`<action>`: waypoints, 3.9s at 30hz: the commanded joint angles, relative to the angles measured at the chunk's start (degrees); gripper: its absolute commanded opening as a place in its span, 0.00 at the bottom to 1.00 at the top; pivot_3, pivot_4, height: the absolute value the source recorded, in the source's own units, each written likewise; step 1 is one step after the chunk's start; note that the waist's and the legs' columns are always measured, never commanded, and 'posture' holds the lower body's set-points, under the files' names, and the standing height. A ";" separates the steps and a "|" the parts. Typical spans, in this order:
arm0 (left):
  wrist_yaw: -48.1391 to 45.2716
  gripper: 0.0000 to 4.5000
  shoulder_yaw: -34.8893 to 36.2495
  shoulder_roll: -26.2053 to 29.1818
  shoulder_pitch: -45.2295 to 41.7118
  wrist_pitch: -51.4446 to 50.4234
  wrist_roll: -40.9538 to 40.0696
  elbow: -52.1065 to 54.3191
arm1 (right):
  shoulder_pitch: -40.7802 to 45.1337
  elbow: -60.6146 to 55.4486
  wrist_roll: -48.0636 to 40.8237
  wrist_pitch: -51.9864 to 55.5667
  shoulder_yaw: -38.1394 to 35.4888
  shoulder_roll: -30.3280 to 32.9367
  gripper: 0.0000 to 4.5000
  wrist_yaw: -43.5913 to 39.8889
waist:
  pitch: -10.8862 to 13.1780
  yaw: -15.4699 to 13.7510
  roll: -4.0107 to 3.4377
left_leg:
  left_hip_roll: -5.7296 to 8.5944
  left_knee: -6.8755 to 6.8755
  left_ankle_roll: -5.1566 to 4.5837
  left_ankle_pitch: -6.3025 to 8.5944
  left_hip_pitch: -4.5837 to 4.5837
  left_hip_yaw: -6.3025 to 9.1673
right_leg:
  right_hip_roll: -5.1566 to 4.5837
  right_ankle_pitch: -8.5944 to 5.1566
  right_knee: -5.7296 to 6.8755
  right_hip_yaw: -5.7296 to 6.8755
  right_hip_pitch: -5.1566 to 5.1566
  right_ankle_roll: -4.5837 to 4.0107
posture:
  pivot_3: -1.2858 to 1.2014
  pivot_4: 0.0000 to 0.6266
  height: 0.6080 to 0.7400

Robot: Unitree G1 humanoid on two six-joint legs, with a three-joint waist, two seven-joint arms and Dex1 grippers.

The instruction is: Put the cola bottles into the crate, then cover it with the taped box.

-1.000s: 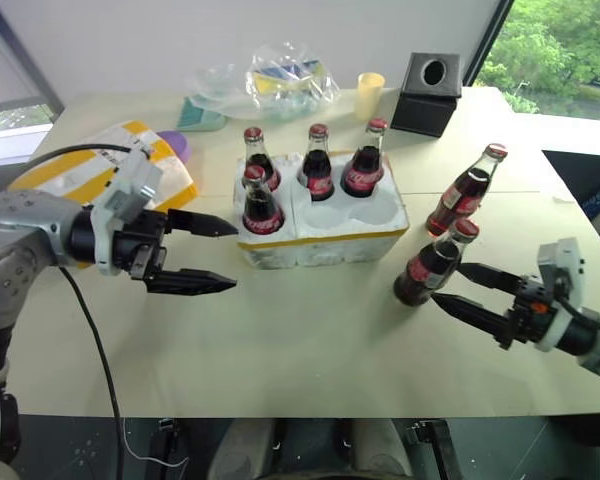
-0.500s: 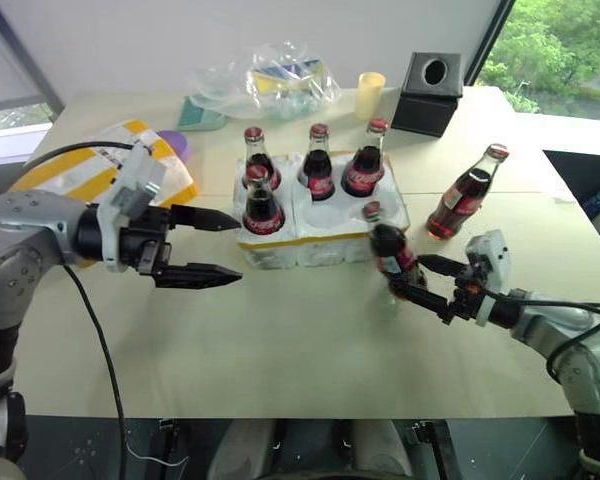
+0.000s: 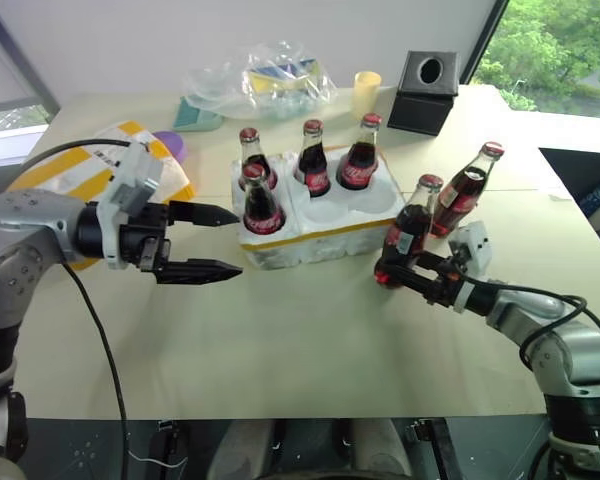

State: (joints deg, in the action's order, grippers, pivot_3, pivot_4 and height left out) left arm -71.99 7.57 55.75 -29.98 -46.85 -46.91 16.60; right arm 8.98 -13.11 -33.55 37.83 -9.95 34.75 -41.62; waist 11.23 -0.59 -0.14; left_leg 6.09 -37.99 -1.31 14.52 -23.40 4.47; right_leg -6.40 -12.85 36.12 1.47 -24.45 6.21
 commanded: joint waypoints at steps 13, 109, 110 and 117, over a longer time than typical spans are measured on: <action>-0.04 1.00 1.97 0.91 -0.54 1.18 -0.17 -0.30 | -0.17 -10.96 -18.25 3.83 -16.95 4.61 0.56 -1.98 | 0.01 -0.15 -0.01 | 0.00 0.01 -0.01 0.01 -0.02 0.01 | -0.01 0.00 -0.01 0.00 0.00 0.00 | 0.52 0.24 1.00; 4.64 1.00 3.82 -0.43 -1.41 0.94 -2.24 0.85 | 27.81 13.26 -4.85 -9.28 -17.56 -5.59 0.62 18.75 | 0.15 0.56 -0.19 | 0.02 0.14 0.09 -0.07 -0.07 0.02 | 0.22 0.00 0.01 -0.13 -0.14 -0.03 | 0.52 0.24 1.00; 4.69 1.00 3.92 -0.37 -1.30 0.96 -2.27 0.92 | 29.64 12.39 -11.41 -5.20 -19.56 -6.44 0.62 19.24 | 0.16 0.76 -0.22 | 0.01 0.14 0.09 -0.07 -0.07 0.01 | 0.22 0.00 0.01 -0.14 -0.15 -0.03 | 0.52 0.24 1.00; 5.06 1.00 4.26 -0.53 -0.77 1.16 -2.08 1.24 | 29.59 2.76 -22.53 7.47 -12.35 -5.18 0.62 15.10 | 0.13 1.37 -0.16 | -0.10 0.51 0.14 -0.10 -0.05 0.03 | 0.21 -0.04 -0.03 -0.16 -0.25 -0.10 | 0.52 0.24 1.00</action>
State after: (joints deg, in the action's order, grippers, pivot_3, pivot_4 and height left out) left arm -67.15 9.88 54.42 -30.89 -45.94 -48.21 16.46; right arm 39.28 -7.95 -57.11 44.89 -24.69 28.69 -25.49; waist 11.36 0.78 -0.29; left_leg 6.00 -37.49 -1.16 14.41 -23.45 4.49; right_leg -6.20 -12.89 36.09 1.31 -24.70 6.12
